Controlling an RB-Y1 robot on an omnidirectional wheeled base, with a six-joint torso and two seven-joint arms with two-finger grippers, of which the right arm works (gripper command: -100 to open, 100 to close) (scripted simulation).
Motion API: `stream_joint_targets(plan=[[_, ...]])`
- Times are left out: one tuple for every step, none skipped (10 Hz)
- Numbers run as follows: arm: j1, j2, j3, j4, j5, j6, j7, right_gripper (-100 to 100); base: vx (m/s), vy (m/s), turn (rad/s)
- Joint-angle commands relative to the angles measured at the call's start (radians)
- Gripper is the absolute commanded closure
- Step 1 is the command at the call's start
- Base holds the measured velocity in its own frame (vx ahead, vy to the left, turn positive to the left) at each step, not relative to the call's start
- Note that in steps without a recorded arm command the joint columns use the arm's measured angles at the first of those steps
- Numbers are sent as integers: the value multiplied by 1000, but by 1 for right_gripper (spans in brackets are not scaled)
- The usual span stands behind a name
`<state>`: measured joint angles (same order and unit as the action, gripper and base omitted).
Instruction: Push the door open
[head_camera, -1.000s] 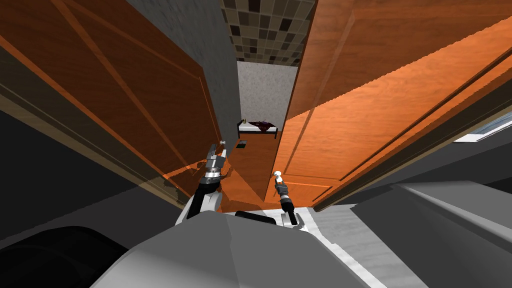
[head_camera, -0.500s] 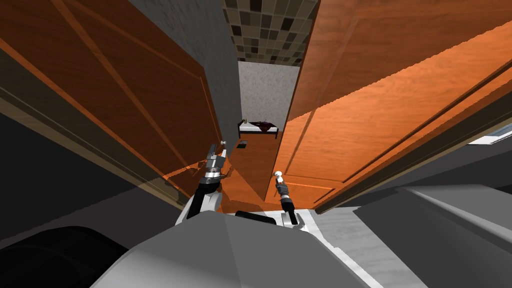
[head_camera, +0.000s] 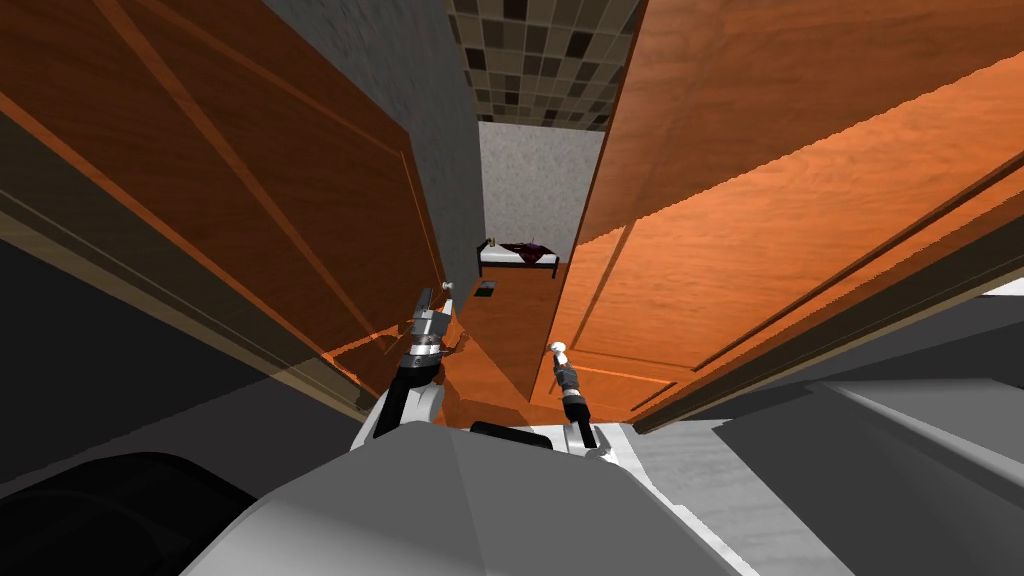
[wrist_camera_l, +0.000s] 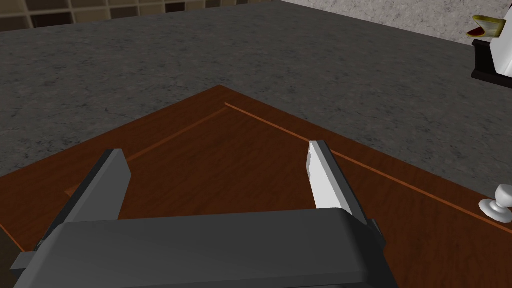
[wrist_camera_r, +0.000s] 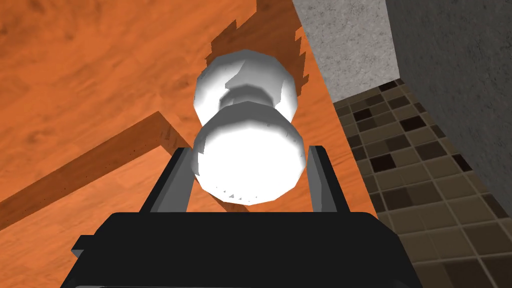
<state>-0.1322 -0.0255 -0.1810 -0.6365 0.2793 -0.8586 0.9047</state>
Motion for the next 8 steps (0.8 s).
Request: stream_joint_targets(plan=[[2, -13, -6, -16, -24, 2, -44, 100, 21, 6, 21], [-1, -16, -3, -12, -43, 0, -77, 100, 39, 9, 32], [-4, -20, -1, -8, -64, -4, -108, 100, 56, 0, 40], [-4, -20, -1, -8, -64, -4, -125, 100, 50, -10, 10], [-8, -23, 2, -3, -86, -7, -163, 100, 46, -9, 21], [-8, -23, 2, -3, -86, -7, -165, 100, 33, 2, 9], [-8, -23, 2, -3, -86, -7, -165, 100, 13, 5, 2], [-8, -23, 2, -3, -86, -7, -165, 100, 2, 0, -10]])
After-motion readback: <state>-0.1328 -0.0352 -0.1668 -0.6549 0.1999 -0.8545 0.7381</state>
